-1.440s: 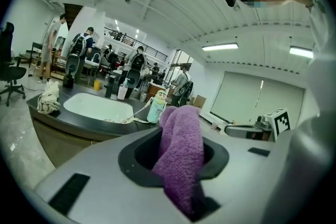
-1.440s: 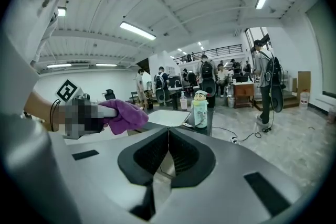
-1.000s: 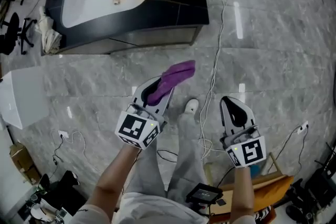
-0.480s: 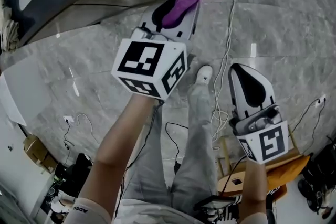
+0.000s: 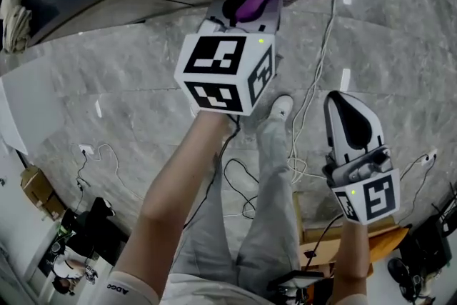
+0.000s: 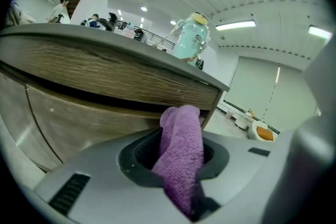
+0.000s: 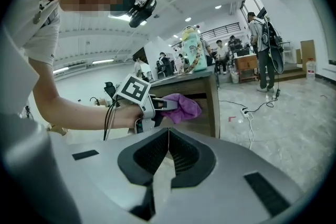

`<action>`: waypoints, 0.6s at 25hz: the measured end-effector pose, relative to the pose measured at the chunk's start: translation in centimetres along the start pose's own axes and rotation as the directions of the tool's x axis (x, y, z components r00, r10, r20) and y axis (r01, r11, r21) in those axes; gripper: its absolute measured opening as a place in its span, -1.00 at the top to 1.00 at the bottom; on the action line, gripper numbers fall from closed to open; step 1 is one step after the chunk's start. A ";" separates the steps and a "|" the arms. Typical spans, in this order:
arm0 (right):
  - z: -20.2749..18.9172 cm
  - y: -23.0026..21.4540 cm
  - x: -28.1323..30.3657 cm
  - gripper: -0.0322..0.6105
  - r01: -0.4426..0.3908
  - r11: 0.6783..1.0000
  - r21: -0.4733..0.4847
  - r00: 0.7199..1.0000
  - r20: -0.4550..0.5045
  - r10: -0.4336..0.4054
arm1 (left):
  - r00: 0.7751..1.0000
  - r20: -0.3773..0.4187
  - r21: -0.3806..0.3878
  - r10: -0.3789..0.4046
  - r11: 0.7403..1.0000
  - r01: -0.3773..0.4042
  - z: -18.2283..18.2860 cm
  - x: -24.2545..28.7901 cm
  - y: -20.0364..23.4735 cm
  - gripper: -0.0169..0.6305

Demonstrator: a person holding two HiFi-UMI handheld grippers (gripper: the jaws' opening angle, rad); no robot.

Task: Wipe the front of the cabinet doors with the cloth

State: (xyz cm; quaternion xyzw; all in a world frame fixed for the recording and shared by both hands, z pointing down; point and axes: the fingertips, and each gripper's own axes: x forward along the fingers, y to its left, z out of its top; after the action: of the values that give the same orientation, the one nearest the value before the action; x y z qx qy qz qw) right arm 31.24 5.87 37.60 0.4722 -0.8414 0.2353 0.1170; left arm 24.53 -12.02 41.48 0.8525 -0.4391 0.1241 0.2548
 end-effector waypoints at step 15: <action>0.0 10.5 9.6 0.82 -0.130 0.991 -0.036 0.990 -0.069 0.127 | 0.978 -0.007 -0.057 0.210 0.976 -0.210 0.8 -9.0 18.7 0.66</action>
State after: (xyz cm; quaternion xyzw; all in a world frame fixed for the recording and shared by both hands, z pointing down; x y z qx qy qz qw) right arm 17.27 3.38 38.63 0.4065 -0.8703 0.2407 0.1389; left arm 4.09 -15.37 42.98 0.7937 -0.5300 0.1380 0.2646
